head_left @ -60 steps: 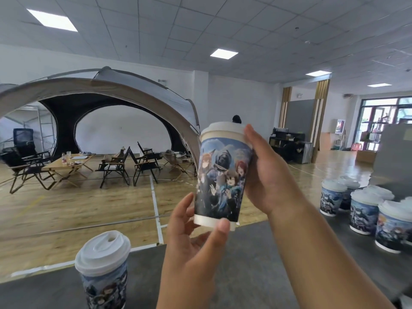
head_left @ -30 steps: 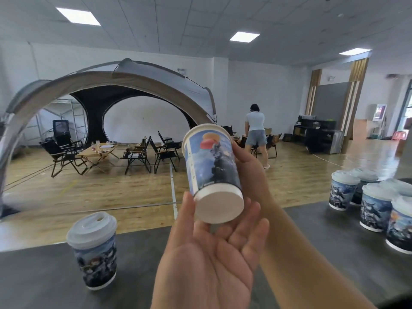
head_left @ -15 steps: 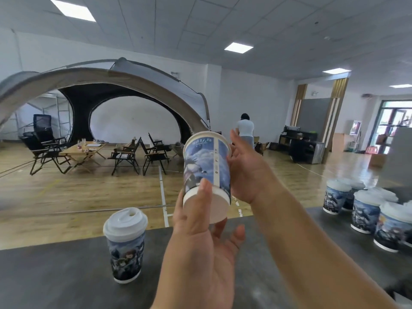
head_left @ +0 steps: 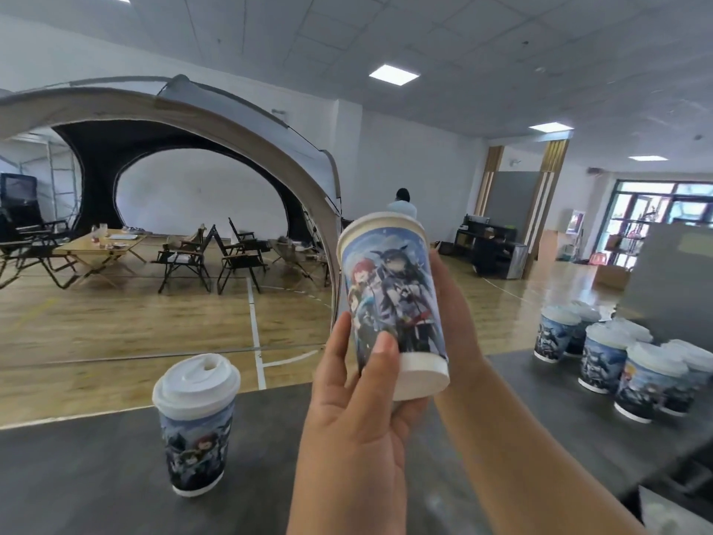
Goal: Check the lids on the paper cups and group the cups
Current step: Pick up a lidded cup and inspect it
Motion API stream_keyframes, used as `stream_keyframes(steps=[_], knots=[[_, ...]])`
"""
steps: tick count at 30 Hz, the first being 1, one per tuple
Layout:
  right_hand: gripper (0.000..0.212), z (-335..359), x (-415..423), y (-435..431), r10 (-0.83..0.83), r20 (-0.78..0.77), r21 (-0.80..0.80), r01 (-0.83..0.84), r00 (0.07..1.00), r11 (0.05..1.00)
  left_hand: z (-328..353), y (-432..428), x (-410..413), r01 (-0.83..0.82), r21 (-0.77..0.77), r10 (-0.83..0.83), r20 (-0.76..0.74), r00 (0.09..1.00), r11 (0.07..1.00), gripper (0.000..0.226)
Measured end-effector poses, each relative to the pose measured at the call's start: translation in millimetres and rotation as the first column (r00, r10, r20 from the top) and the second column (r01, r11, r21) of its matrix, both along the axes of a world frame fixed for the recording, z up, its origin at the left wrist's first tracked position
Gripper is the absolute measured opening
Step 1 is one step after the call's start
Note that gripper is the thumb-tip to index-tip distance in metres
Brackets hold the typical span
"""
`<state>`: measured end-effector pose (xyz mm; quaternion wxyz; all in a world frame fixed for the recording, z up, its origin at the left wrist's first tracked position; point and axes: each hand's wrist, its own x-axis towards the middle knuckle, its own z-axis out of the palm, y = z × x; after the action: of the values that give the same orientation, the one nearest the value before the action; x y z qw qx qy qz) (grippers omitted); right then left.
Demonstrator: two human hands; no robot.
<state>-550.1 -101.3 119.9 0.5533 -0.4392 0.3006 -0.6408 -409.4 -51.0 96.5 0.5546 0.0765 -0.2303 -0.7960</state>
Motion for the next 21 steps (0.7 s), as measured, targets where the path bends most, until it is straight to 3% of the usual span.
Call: stream_keyframes(steps=[2,5,8,11,14,16,18,21], knots=[[0.085,3,-19,12,-0.057,-0.034,-0.039,0.055,0.998,0.998,-11,-3,-17,-0.057,-0.146,0.068,0.069,0.995,0.988,0.07],[0.077,-13,-63,38,-0.067,-0.245,-0.136,0.035,0.967,0.99,-40,-15,-52,-0.078,-0.462,0.21,0.243,0.947,0.883,0.083],[0.065,-32,-123,65,-0.255,-0.462,-0.131,0.219,0.849,0.967,-75,-31,-102,0.119,-0.66,0.283,0.468,0.837,0.741,0.1],[0.062,-67,-191,83,-0.272,-0.562,-0.034,0.307,0.781,0.951,-108,-40,-163,0.326,-0.596,0.215,0.66,0.72,0.734,0.101],[0.092,-114,-258,88,-0.272,-0.581,0.045,0.364,0.767,0.93,-127,-45,-230,0.452,-0.532,0.216,0.785,0.581,0.716,0.092],[0.099,-133,-298,87,-0.315,-0.571,0.06,0.421,0.759,0.905,-132,-51,-276,0.506,-0.497,0.23,0.835,0.5,0.705,0.09],[0.096,-142,-336,81,-0.352,-0.576,0.075,0.477,0.737,0.876,-138,-59,-321,0.518,-0.493,0.269,0.852,0.449,0.699,0.093],[0.079,-146,-389,67,-0.395,-0.555,0.067,0.513,0.732,0.856,-150,-78,-385,0.498,-0.507,0.292,0.845,0.448,0.703,0.094]])
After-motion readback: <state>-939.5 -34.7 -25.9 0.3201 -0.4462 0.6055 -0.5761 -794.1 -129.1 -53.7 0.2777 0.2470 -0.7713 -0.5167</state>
